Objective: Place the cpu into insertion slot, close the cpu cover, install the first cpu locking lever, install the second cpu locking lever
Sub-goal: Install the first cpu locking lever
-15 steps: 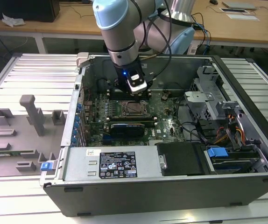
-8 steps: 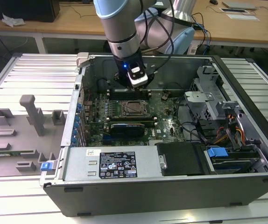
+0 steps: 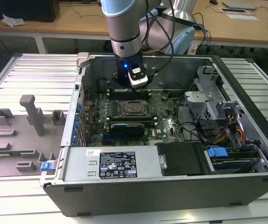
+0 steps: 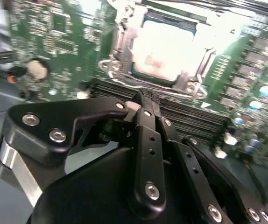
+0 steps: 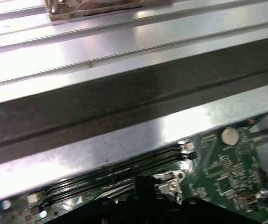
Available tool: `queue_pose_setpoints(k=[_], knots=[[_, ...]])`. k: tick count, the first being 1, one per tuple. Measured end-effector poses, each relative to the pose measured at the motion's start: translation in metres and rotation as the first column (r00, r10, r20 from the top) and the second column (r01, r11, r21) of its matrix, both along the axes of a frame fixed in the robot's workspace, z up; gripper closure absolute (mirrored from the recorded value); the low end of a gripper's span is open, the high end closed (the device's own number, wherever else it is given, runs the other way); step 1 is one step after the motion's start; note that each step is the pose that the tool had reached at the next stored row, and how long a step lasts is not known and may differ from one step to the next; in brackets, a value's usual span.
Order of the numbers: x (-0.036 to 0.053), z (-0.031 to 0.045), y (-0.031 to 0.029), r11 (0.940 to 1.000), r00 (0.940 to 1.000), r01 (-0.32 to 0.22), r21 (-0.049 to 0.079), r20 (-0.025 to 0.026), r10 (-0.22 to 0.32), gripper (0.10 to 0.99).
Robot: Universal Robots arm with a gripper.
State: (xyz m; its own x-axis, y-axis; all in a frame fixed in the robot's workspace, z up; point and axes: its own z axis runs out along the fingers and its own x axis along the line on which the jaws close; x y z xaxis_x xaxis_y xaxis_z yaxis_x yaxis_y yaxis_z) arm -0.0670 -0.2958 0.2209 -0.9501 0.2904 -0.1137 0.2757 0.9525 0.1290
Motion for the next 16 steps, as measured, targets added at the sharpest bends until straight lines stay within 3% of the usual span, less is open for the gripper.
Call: queue_pose_setpoints(k=[1, 2, 5, 6, 7, 8, 9, 12, 14, 16], knots=[[0.0012, -0.0002, 0.0000, 1.0000, 0.9990, 0.000, 0.000, -0.0437, 0.000, 0.980], [0.0013, -0.0001, 0.0000, 1.0000, 0.9988, 0.000, 0.000, -0.0483, 0.000, 0.980], [0.0013, -0.0002, 0.0001, 1.0000, 0.9988, 0.000, -0.004, -0.0490, 0.000, 0.980], [0.0015, -0.0002, 0.0000, 0.9993, 0.9985, -0.001, -0.037, -0.0546, -0.001, 0.980], [0.0016, -0.0002, 0.0000, 0.9982, 0.9982, -0.001, -0.059, -0.0591, -0.002, 0.980], [0.0015, -0.0001, 0.0000, 0.9968, 0.9980, -0.003, -0.080, -0.0631, -0.002, 0.980], [0.0017, -0.0002, 0.0000, 0.9961, 0.9979, -0.013, -0.088, -0.0640, 0.007, 0.980], [0.0176, -0.0014, 0.0000, 0.9916, 0.9938, -0.095, -0.087, -0.0652, 0.090, 0.980], [0.0209, -0.0015, -0.0003, 0.9906, 0.9927, -0.104, -0.089, -0.0696, 0.098, 0.980], [0.0210, -0.0015, -0.0006, 0.9886, 0.9919, -0.109, -0.103, -0.0752, 0.102, 0.980]])
